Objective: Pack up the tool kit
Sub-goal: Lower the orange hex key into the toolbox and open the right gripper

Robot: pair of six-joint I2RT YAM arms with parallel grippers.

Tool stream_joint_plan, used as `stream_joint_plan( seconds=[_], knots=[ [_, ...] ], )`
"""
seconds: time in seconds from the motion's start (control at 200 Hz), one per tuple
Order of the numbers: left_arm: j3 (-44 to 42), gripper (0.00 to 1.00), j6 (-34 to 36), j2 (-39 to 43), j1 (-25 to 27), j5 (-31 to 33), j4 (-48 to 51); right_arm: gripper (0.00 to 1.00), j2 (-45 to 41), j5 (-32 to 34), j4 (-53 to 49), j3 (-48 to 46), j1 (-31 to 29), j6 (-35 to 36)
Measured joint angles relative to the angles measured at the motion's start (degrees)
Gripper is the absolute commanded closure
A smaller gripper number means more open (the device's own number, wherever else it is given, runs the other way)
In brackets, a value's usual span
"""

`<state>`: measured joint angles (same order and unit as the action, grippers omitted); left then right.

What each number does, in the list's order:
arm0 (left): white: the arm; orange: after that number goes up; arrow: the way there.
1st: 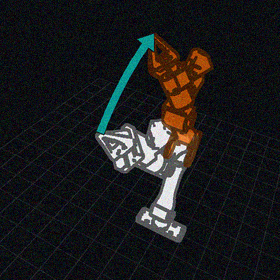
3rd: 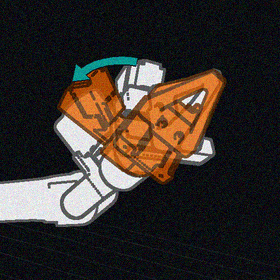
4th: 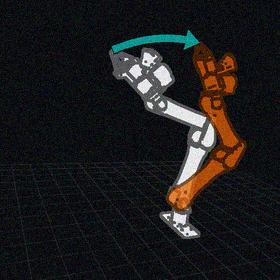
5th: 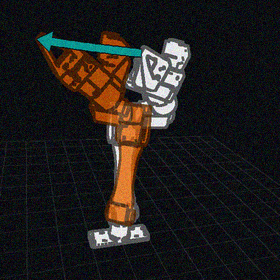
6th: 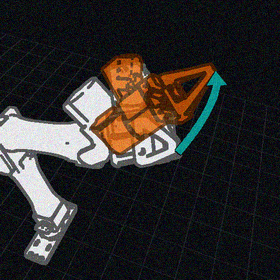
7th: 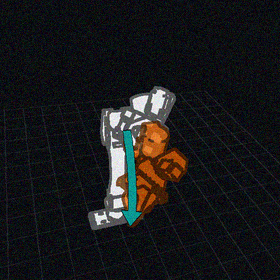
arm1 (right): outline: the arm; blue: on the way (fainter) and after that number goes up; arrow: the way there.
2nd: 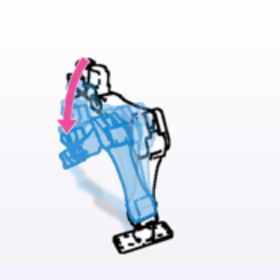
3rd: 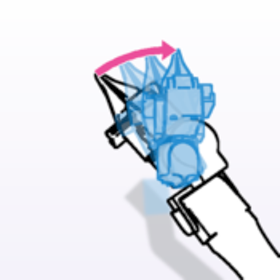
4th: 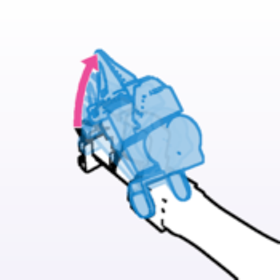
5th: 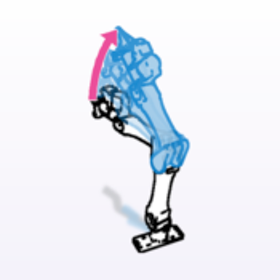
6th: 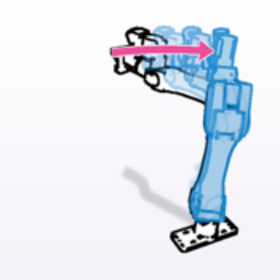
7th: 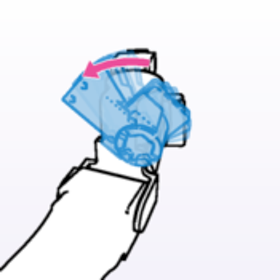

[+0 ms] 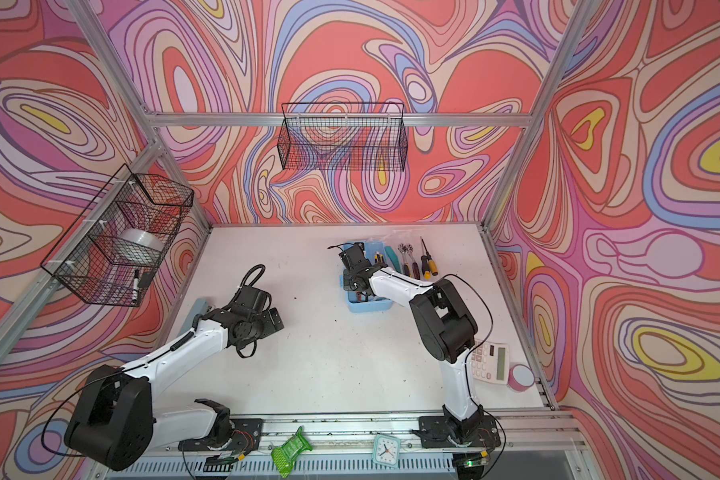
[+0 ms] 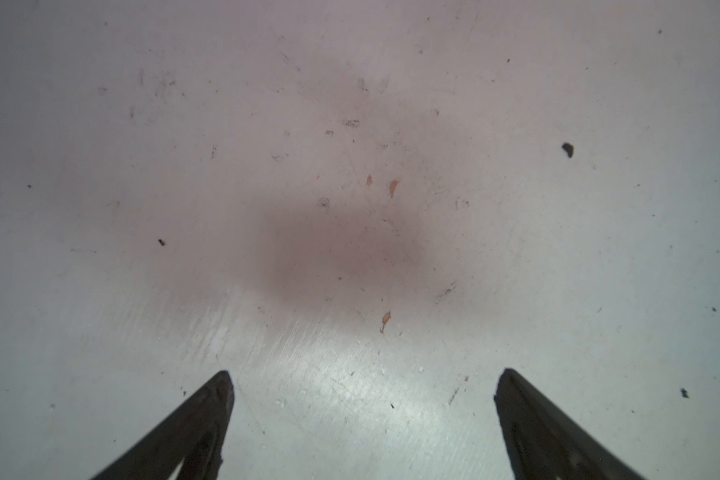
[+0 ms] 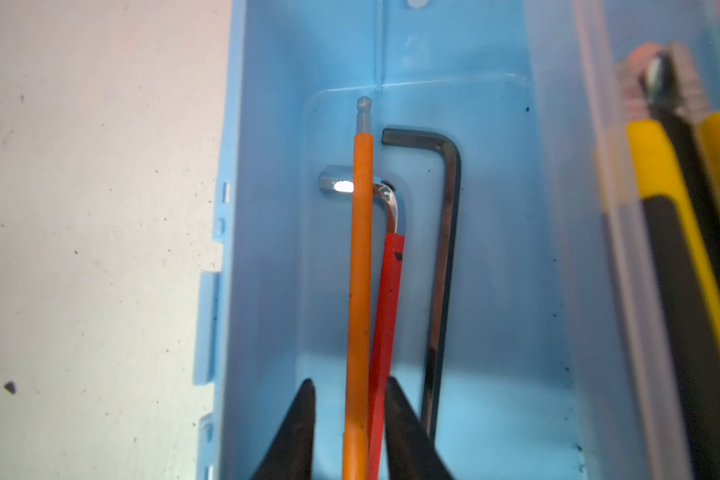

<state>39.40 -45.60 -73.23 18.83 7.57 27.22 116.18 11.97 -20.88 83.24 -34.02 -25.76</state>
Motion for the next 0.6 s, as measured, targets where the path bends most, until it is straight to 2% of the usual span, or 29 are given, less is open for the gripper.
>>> stream_joint_plan(
  seconds=[0.135,0.446,0.601],
  knots=[
    [0.4,0.01,0.0,0.0,0.2,0.1,0.0,0.50,-1.2,-0.5,0.8,-1.1,0.0,-0.2],
    [1.0,0.01,0.0,-0.1,1.5,0.3,-0.1,0.50,-9.0,-5.7,3.7,-6.6,0.0,-0.5],
    [1.0,0.02,0.2,-0.6,2.3,0.1,-0.7,0.50,-10.2,-8.7,4.7,-8.4,-0.2,-0.9]
  ],
)
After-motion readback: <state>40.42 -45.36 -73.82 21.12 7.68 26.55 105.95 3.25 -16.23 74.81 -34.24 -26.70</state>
